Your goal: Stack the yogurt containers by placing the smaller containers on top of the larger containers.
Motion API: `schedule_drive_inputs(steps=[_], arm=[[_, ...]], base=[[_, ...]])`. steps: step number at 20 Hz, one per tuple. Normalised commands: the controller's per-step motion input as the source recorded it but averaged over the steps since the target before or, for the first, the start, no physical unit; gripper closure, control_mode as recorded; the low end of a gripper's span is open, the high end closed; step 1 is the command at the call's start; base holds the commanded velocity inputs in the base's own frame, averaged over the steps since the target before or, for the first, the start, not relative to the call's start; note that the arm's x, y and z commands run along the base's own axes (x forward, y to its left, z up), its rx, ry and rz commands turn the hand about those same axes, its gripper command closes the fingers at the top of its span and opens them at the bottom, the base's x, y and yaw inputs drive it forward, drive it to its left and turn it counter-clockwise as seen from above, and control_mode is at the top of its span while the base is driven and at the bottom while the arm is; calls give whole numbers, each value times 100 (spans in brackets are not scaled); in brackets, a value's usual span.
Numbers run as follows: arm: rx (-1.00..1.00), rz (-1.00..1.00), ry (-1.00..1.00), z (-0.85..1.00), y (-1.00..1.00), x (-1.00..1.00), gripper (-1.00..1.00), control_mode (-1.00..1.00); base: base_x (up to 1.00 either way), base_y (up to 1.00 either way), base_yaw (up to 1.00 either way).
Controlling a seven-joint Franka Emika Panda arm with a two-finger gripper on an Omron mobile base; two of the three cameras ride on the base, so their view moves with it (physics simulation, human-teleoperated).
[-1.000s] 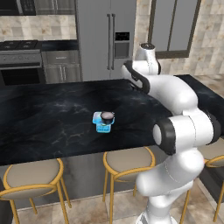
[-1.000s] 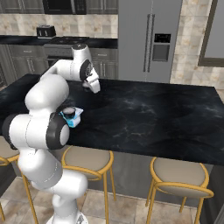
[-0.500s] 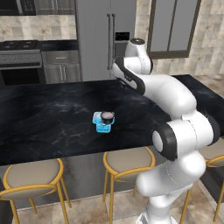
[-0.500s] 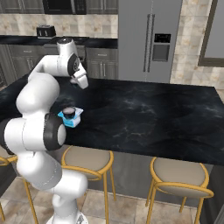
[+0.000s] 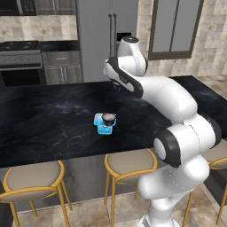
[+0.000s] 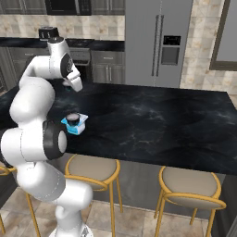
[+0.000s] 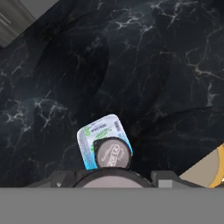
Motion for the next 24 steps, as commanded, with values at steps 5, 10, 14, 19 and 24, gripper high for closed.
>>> schedule_drive_inputs(steps=[5, 10, 14, 19, 24], arm=[[0, 3, -1, 0, 26, -2, 100, -100], [0, 0, -1, 0, 0, -3, 100, -100], [0, 0, -3, -1, 0, -40, 100, -100], [0, 0, -3, -5, 2, -26, 100, -100], [0, 0, -3, -17, 0, -3, 100, -100]], base=[[0, 0, 0], [0, 0, 0], [0, 0, 0], [0, 0, 0], [0, 0, 0]])
